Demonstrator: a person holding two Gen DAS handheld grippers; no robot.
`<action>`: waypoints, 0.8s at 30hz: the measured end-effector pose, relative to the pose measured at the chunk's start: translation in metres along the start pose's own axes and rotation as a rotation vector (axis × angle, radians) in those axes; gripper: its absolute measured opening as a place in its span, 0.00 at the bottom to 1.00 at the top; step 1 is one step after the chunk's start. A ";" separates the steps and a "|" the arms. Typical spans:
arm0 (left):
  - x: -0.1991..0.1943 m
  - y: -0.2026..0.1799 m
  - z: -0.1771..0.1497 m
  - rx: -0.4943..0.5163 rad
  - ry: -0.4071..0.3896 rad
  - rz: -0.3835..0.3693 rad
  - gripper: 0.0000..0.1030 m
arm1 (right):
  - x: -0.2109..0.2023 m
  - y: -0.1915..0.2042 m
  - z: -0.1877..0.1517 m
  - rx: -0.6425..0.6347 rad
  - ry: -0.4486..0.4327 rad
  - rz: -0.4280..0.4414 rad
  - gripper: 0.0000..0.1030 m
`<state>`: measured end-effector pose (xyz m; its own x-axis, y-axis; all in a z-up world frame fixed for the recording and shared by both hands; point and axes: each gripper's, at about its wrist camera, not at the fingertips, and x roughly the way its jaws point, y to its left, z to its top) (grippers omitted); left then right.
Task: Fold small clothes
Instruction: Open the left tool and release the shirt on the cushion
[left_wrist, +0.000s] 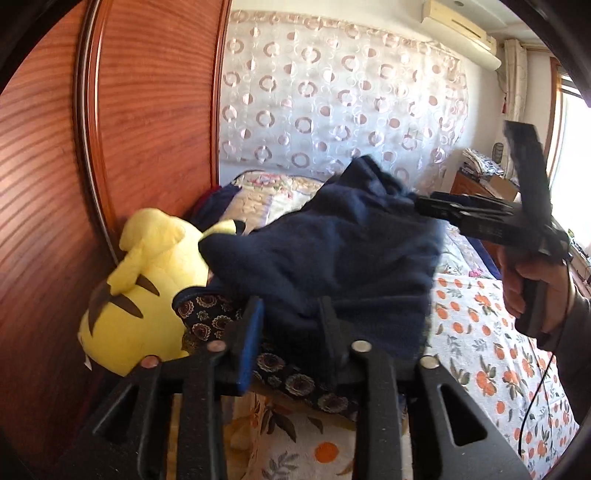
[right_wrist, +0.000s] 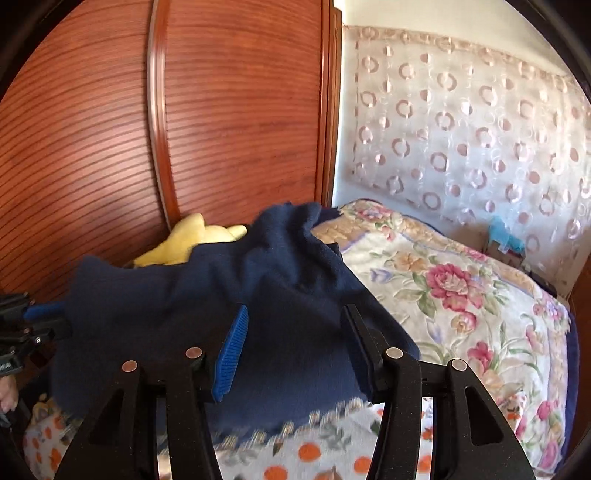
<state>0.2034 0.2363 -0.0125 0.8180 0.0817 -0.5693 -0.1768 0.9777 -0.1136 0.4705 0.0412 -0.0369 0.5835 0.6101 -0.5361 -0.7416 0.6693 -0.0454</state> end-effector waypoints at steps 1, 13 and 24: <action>-0.005 -0.003 0.000 0.007 -0.008 -0.001 0.41 | -0.013 0.011 -0.008 0.004 -0.009 0.000 0.52; -0.070 -0.080 -0.003 0.122 -0.107 -0.060 0.80 | -0.171 0.054 -0.095 0.096 -0.053 -0.040 0.52; -0.098 -0.153 -0.033 0.196 -0.086 -0.129 0.80 | -0.282 0.087 -0.151 0.172 -0.094 -0.167 0.58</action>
<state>0.1319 0.0726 0.0337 0.8721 -0.0381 -0.4879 0.0347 0.9993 -0.0161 0.1914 -0.1370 -0.0172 0.7273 0.5166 -0.4519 -0.5701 0.8213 0.0214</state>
